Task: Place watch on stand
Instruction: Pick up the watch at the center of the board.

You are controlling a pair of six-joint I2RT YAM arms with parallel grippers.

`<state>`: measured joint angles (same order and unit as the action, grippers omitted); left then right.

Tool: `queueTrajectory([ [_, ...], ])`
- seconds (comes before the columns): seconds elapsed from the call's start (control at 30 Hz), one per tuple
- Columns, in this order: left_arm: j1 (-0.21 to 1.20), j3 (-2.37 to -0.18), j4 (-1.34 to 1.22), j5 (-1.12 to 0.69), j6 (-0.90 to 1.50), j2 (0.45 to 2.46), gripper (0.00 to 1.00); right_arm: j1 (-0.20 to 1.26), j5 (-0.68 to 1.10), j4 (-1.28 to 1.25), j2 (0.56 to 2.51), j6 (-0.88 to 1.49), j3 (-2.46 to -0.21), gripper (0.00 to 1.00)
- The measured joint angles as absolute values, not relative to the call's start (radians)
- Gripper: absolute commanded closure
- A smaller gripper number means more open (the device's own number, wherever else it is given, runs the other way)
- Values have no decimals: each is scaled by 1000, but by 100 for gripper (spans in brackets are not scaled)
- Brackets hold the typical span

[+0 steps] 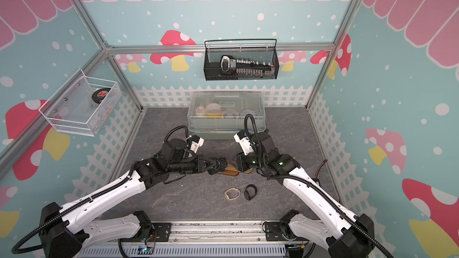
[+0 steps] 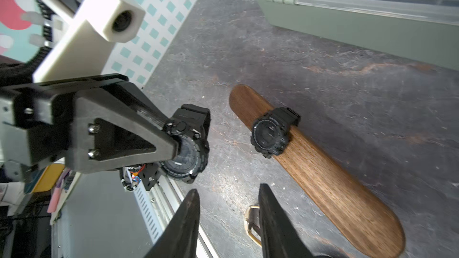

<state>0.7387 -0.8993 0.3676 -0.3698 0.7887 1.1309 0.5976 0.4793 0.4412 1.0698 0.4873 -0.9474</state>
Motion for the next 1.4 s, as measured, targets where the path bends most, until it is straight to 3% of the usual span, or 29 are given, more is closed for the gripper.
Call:
queueTrajectory([
  [0.8,694,-836,200,-505,838,1062,98,598,699,238,1119,562,-915,55],
  [1.1,681,-802,99,-577,873,1051,98,598,782,114,1130,624,-888,62],
  [1.4,661,-803,53,-629,881,1059,99,582,820,11,1138,694,-868,82],
])
